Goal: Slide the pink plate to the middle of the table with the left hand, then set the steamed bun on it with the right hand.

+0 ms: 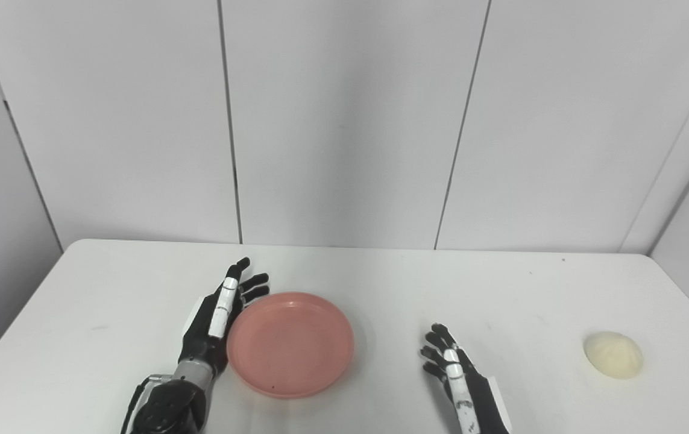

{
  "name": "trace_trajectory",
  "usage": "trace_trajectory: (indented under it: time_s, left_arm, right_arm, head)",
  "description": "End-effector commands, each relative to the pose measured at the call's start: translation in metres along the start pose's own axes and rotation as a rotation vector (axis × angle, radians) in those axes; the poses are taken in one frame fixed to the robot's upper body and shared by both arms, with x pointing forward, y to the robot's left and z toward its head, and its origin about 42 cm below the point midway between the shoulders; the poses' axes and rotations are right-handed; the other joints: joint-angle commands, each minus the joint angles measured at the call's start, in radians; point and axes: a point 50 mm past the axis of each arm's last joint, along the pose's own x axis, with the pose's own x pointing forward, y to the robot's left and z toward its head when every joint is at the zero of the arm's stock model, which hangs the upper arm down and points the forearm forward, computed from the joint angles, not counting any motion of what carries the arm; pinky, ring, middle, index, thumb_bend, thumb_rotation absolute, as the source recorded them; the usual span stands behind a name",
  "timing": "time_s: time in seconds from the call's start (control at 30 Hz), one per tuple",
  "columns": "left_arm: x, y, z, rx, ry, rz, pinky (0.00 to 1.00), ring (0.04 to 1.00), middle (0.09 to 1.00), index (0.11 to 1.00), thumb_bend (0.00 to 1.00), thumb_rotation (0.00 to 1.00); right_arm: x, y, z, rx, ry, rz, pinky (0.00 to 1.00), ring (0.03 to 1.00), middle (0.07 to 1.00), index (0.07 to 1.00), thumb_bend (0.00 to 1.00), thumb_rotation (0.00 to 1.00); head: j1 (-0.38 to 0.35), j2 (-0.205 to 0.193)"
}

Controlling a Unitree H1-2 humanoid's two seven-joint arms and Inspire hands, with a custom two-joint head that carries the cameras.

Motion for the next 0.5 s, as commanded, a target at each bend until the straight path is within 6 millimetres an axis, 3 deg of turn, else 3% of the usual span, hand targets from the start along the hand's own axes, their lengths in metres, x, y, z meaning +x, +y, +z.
trace_trajectory:
  time_s: [0.0,0.47]
  left_arm:
    - [0.009,-0.011,0.012,-0.019,-0.013,-0.036,0.8,0.856,0.843,0.932,0.73,0.95]
    - [0.007,-0.045,0.008,-0.078,0.004,-0.058,0.82,0.859,0.831,0.923,0.7,0.97]
  right_arm:
    - [-0.005,0.009,-0.003,0.008,0.03,0.012,0.81,0.833,0.873,0.888,0.49,1.0]
    - [-0.012,0.015,0.002,0.0,0.042,0.0,0.8,0.842,0.878,0.884,0.5,1.0]
  head:
    - [-0.004,0.002]
    - [-0.073,0.036]
